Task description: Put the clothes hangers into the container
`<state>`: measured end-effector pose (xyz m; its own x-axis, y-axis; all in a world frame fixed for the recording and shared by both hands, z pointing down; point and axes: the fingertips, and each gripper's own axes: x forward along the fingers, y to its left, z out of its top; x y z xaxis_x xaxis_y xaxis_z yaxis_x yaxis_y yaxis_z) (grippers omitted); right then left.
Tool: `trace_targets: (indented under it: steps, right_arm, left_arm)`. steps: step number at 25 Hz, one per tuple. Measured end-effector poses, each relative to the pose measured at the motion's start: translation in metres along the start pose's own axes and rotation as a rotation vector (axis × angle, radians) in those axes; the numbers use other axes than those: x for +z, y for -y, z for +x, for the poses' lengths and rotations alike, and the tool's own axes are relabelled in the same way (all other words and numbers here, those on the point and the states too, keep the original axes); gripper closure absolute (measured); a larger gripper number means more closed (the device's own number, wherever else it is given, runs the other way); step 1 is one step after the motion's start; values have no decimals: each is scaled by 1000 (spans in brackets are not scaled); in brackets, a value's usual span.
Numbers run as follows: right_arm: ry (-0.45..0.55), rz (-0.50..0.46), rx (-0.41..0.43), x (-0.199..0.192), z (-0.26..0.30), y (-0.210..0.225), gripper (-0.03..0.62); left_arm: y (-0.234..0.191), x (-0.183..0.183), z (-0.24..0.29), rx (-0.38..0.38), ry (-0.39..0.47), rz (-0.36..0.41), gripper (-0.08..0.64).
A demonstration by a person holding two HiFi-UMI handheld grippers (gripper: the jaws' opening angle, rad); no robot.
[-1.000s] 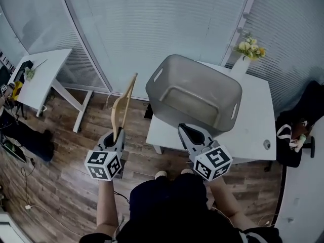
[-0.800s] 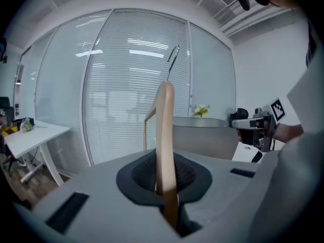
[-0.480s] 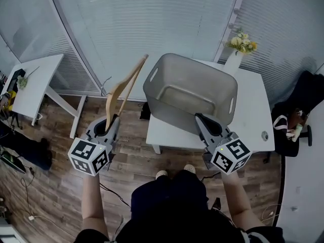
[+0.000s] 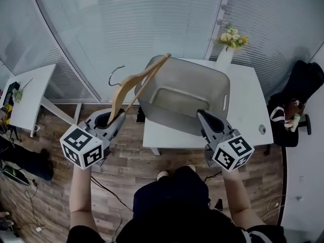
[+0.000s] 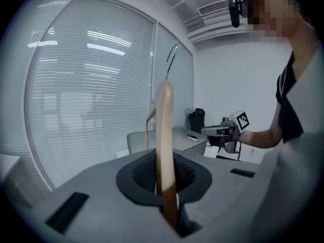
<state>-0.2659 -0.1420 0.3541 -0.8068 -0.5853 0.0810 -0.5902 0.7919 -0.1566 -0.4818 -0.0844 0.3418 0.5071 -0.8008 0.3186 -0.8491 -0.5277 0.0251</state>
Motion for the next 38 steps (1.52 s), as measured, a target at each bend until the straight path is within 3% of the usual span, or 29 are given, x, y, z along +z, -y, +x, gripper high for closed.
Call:
trace_targets:
  steps: [8, 14, 23, 38]
  right_arm:
    - [-1, 14, -74, 5, -19, 32, 559]
    - [6, 9, -120, 9, -23, 67, 558]
    - [-14, 66, -46, 13, -18, 75, 558]
    - [8, 105, -72, 18, -29, 95, 558]
  left_arm:
    - [5, 11, 42, -119, -171, 101, 537]
    - [9, 20, 79, -172, -250, 165, 537]
    - [25, 19, 123, -288, -348, 246, 537]
    - [46, 4, 175, -473, -574, 436, 537]
